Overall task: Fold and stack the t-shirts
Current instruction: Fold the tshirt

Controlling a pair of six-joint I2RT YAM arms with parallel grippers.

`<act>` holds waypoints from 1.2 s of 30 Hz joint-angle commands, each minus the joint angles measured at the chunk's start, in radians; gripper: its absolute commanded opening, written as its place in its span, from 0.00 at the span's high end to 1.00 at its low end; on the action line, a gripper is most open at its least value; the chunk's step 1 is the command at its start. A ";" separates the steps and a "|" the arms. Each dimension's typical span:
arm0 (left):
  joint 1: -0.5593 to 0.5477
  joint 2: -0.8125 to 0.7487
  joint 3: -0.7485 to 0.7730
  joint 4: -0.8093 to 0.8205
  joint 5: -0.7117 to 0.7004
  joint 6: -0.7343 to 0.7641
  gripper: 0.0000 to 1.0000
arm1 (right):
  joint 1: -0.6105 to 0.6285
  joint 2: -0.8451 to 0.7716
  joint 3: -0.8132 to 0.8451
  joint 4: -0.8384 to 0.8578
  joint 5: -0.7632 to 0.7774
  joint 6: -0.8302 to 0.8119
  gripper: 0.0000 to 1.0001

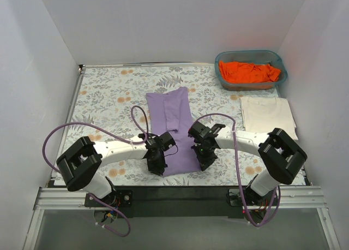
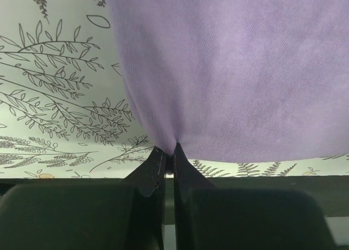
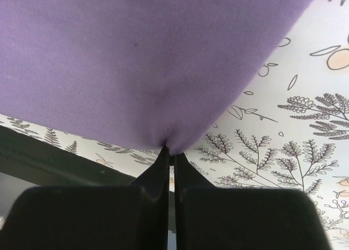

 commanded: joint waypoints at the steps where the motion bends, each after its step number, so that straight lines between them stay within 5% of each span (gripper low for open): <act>1: -0.019 0.011 0.028 -0.103 -0.014 0.024 1.00 | 0.018 0.025 -0.003 -0.045 0.000 -0.072 0.99; 9: -0.119 -0.234 0.062 -0.265 0.317 0.010 1.00 | 0.018 -0.169 -0.011 -0.352 -0.191 -0.153 0.99; 14: -0.260 -0.304 0.068 -0.272 0.436 -0.118 1.00 | 0.018 -0.264 0.011 -0.526 -0.256 -0.182 0.99; 18: -0.263 -0.369 0.071 -0.255 0.483 -0.146 1.00 | 0.018 -0.265 0.128 -0.609 -0.229 -0.210 0.99; 25: 0.077 -0.454 0.103 -0.321 0.378 -0.065 1.00 | -0.097 -0.083 0.499 -0.646 -0.026 -0.282 0.99; 32: 0.287 -0.353 0.215 -0.279 0.129 0.071 1.00 | -0.145 0.118 0.839 -0.582 0.014 -0.360 0.99; 36: 0.381 -0.344 0.200 -0.168 0.019 0.085 1.00 | -0.147 0.198 0.899 -0.488 0.011 -0.405 0.99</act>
